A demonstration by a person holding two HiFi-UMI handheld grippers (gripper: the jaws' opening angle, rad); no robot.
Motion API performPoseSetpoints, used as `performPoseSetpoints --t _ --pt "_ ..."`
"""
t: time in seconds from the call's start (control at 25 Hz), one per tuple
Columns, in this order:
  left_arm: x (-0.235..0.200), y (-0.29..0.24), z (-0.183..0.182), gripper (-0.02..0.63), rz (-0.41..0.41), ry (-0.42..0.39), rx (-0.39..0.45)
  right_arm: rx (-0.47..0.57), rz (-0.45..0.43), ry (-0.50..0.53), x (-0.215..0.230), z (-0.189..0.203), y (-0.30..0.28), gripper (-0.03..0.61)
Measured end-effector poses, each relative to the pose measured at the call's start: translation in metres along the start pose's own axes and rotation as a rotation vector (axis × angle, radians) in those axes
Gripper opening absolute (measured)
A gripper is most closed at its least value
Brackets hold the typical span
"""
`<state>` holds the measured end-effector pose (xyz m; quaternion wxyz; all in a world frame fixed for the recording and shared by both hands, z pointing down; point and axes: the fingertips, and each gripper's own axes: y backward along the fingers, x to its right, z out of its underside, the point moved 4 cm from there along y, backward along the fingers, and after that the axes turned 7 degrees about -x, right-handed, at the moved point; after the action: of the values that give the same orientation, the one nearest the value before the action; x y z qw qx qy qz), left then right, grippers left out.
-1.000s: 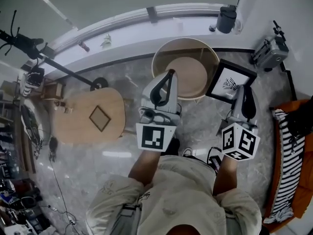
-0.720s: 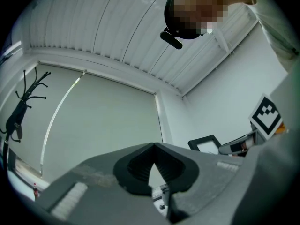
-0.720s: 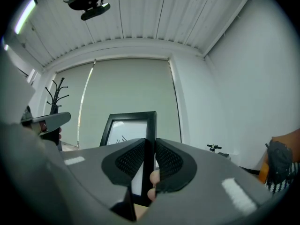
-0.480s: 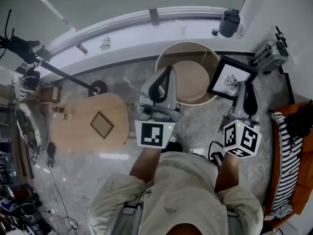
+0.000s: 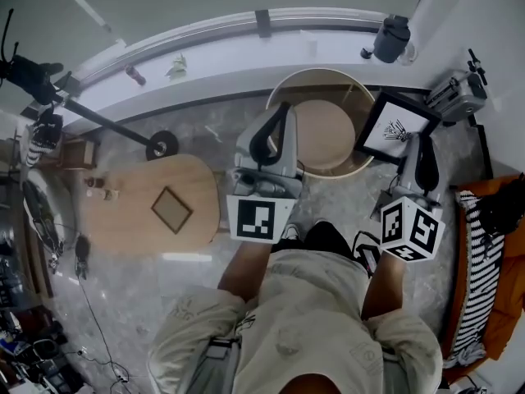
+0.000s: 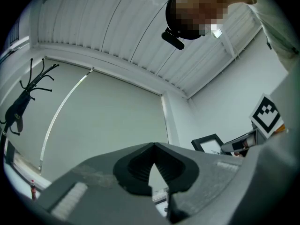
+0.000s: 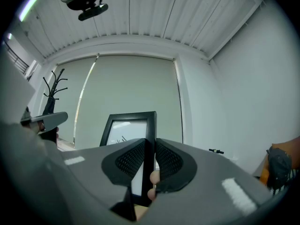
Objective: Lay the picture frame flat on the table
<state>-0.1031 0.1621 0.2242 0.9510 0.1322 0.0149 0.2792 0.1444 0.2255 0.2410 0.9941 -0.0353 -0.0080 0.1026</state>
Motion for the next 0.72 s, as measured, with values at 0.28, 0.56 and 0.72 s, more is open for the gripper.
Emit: performPoseSetpoints --t 0.28,0.56,0.72 --pt "-0.012 -0.024 0.012 0.003 -0.002 -0.01 -0.012 -0.004 -0.004 -0.014 -0.004 0.008 -0.038 0.072" --pt "-0.022 -0.081 0.028 0.003 -0.046 -0.011 -0.01 -0.009 -0.056 -0.016 0.001 0.007 -0.106 0.072" --pt "-0.026 -0.123 0.037 0.003 -0.06 -0.021 -0.025 -0.013 -0.079 -0.042 0.012 0.002 -0.151 0.072"
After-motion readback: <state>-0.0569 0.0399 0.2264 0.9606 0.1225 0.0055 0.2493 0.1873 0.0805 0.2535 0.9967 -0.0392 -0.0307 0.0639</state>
